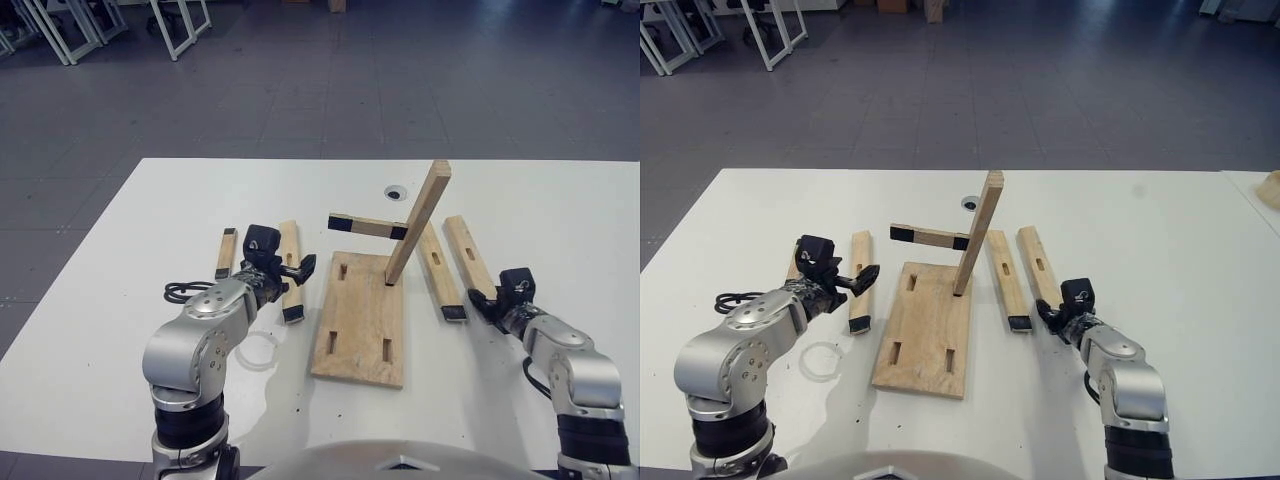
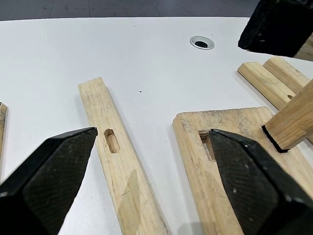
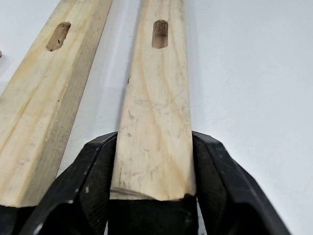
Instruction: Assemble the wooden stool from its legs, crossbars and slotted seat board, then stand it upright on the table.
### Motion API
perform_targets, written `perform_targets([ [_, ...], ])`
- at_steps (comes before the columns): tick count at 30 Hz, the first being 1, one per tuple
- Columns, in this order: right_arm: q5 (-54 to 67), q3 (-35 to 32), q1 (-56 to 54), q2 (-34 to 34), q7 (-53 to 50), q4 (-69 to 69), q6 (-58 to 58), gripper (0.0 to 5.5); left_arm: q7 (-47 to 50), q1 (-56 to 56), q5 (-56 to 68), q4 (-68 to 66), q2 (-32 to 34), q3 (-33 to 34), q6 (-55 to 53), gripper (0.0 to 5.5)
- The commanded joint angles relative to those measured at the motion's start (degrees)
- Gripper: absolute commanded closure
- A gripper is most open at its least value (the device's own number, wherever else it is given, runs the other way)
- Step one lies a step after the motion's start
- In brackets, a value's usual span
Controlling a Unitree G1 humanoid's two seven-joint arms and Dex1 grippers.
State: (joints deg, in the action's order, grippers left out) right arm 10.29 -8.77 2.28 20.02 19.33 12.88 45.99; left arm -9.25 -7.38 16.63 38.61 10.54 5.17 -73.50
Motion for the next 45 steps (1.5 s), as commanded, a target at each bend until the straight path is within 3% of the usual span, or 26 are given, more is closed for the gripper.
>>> perform_targets([
  [1, 0.8, -0.1, 0.3, -0.6, 0.0, -3.7, 0.4, 3.47, 0.7, -0.1, 0.1, -0.3, -0.4, -0.1, -0.5, 1.27],
  [4, 1.5, -3.4, -0.5, -0.2, -1.2, -4.9, -2.3, 3.47, 0.4, -0.1, 0.7, -0.3, -1.0, 1.1, -0.5, 1.27],
  [6, 3.4, -9.0, -4.3, 0.7, -2.7, -4.1, -5.3, 3.47, -1.8, -0.9, 3.1, -1.0, -1.3, 4.5, 0.2, 1.27],
  [8, 8.3, -15.4, -11.4, 2.1, -3.4, -0.2, -6.2, 3.47, -8.5, -3.7, 12.1, -2.5, -1.7, 13.7, -1.1, 1.27],
  [10, 21.0, -21.0, -18.0, 0.7, -2.1, 4.7, -1.8, 3.47, -18.7, -6.3, 24.9, -5.4, 1.4, 21.6, -3.5, 1.27],
  [13, 52.5, -28.6, -22.4, -0.1, 0.3, 7.0, 7.0, 3.47, -28.7, -10.6, 39.0, -12.3, 7.1, 27.8, -7.0, 1.27],
  [15, 71.3, -28.6, -20.0, 2.8, 3.4, 7.5, 10.5, 3.47, -31.2, -13.5, 44.6, -16.5, 8.9, 29.2, -8.0, 1.27],
  [18, 84.8, -23.5, -15.8, 6.8, 9.4, 10.1, 14.8, 3.47, -30.3, -16.0, 49.8, -20.6, 7.8, 28.1, -8.4, 1.27],
  [23, 87.7, -10.9, -15.0, 8.1, 11.8, 13.6, 17.8, 3.47, -26.1, -17.7, 55.4, -22.9, 5.6, 22.8, -8.3, 1.27],
  [27, 81.3, -3.2, -13.9, 8.6, 14.3, 13.1, 17.3, 3.47, -23.3, -17.5, 61.0, -23.2, 6.5, 20.7, -6.6, 1.27],
  [39, 68.3, 7.1, -12.7, 8.4, 21.5, 13.0, 14.4, 3.47, -18.8, -15.8, 73.5, -24.5, 11.7, 13.7, -1.4, 1.27],
  [45, 67.4, 8.9, -12.6, 8.6, 22.0, 13.5, 13.5, 3.47, -17.5, -14.5, 77.3, -25.4, 14.3, 10.8, 0.8, 2.32],
])
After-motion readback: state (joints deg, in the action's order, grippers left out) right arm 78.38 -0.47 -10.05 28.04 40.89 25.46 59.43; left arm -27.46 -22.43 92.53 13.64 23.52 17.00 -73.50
